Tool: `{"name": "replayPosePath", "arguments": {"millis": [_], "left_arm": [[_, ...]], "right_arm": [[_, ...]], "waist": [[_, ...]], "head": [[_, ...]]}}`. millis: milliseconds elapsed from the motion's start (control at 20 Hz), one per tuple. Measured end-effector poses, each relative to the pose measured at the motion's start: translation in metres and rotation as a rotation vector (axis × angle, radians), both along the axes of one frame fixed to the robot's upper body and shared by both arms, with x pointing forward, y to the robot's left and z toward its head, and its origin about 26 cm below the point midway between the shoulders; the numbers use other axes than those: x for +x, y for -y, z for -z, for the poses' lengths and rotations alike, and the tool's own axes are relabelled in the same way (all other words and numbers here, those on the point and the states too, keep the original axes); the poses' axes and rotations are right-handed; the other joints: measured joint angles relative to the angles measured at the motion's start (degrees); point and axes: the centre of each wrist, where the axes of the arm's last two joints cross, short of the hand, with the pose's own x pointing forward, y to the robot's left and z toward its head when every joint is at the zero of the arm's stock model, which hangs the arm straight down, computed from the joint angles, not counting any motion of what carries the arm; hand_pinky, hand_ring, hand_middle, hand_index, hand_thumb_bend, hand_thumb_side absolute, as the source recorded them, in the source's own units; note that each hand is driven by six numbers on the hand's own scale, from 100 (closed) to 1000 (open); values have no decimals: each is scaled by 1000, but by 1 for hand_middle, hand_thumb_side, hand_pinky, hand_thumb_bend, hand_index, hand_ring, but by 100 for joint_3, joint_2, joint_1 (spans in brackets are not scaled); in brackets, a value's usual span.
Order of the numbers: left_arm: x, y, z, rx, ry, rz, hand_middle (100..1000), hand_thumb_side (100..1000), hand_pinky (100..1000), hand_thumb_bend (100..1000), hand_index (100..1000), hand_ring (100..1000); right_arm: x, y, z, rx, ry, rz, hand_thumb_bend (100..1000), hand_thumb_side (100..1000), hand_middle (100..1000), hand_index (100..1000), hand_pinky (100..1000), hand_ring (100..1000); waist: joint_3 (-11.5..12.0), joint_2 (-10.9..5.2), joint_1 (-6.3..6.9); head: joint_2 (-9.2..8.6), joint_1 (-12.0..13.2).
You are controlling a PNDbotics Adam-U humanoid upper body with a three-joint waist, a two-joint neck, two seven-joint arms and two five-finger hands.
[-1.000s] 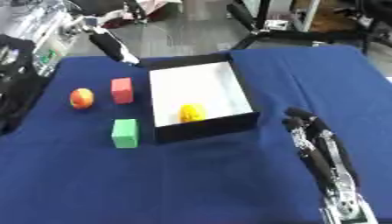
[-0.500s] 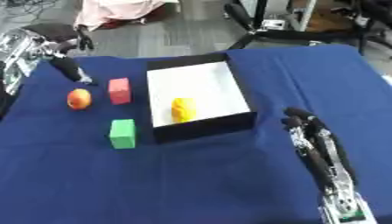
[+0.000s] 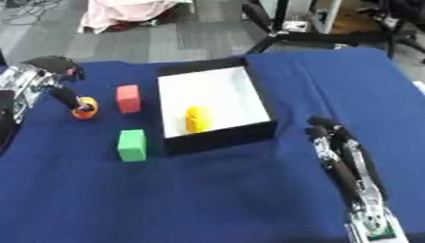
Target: Pick up objects on the table and place them in the box.
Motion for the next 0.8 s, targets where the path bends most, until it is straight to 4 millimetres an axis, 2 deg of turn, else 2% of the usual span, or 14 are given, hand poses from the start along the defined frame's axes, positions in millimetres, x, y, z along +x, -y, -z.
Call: {"name": "replayPosePath", "arguments": {"millis": [200,300,400,450,550,700,800], "left_arm": [[-2,1,14,-22,-19,-16,596,382,268,459,763,340],[-2,2,19,-29,-25,-19,538,314,225,364,709,309],[-2,3,21,-33,-17,-17,430,270,147,281,596,254],[-3,3,21,-36,-9,-15,379,263,117,261,548,233],[-3,3,22,-45,9,-14,352,241,107,245,525,225],[-2,4,10,-67,57,1,348,231,100,232,521,220],[3,8,-16,-77,123,27,348,227,100,219,521,217]], "right_arm": [[0,0,0,0,0,1,100,657,771,806,811,779],[0,0,0,1,-1,2,100,657,771,806,811,779],[0,0,0,1,-1,2,100,656,771,806,810,779],[0,0,0,1,-1,3,100,656,771,806,810,779],[0,0,0,1,-2,4,100,657,770,806,810,779],[0,0,0,1,-3,5,100,658,770,806,810,778],[0,0,0,1,-3,5,100,657,770,806,809,778]], "waist": [[-1,0,0],[-1,0,0],[-2,0,0],[-2,0,0],[-2,0,0],[3,0,0],[8,0,0]], "head": [[0,0],[0,0],[0,-2],[0,-3],[0,-4],[0,-6],[0,-6]]}}
